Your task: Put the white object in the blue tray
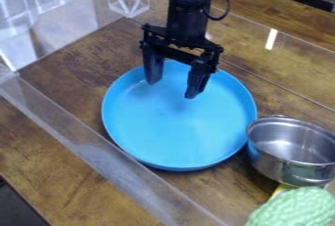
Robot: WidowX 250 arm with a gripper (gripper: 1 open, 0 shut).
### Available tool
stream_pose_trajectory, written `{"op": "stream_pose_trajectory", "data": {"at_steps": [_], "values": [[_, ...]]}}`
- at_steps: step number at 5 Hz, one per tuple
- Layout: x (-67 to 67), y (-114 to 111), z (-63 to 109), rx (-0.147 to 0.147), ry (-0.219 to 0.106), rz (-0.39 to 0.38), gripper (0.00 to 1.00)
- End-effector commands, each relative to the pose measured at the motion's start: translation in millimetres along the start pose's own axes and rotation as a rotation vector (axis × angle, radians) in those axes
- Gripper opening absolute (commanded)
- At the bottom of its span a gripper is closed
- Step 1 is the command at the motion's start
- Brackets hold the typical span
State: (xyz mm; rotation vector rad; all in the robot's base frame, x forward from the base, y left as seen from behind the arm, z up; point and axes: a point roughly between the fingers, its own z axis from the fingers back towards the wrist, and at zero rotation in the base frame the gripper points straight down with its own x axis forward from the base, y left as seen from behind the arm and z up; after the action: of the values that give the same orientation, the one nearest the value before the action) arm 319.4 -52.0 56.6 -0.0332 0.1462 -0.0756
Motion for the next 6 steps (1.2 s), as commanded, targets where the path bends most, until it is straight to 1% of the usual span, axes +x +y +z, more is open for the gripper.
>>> {"op": "stream_pose_trajectory", "data": {"at_steps": [1, 3, 4, 6], "values": [[0.4, -11, 23.3, -0.002, -0.066, -0.028, 1.0], [-5.1, -13, 30.5, -0.006, -0.072, -0.027, 1.0], [-9.8, -14, 40.1, -0.007, -0.08, -0.032, 1.0], [-13.3, -16, 42.0, -0.009, -0.078, -0.034, 1.0]]}}
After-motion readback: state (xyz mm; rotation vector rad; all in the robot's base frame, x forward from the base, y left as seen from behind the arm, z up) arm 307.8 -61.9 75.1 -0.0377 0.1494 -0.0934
